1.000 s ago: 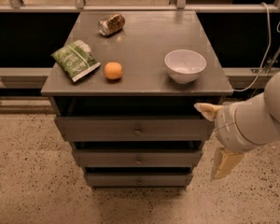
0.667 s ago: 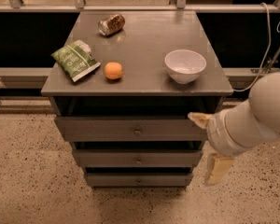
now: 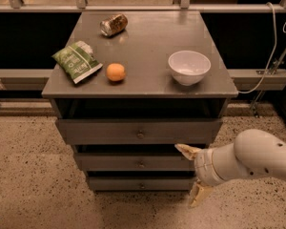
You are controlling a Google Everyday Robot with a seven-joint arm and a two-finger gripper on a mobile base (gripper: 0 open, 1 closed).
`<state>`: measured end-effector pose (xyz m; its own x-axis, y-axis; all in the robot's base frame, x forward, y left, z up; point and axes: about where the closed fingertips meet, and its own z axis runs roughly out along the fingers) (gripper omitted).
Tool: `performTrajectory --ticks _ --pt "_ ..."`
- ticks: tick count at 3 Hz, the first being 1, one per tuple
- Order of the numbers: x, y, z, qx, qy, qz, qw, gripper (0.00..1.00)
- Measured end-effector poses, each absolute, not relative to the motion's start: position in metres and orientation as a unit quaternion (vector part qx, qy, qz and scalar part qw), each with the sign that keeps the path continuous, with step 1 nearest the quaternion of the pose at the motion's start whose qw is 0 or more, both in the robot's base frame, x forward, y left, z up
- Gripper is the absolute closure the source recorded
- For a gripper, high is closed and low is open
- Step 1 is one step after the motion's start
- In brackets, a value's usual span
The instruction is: Open middle drawer
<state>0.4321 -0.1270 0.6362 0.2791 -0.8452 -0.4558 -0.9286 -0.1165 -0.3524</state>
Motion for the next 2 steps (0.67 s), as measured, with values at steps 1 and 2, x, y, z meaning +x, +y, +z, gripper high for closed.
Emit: performTrajectory --ticks 1,2 --pt "0.433 -0.127 0.631 -0.744 0.597 0.074 0.29 0.0" --pt "0.436 -0.129 0.616 -0.746 0.598 0.083 0.28 0.0"
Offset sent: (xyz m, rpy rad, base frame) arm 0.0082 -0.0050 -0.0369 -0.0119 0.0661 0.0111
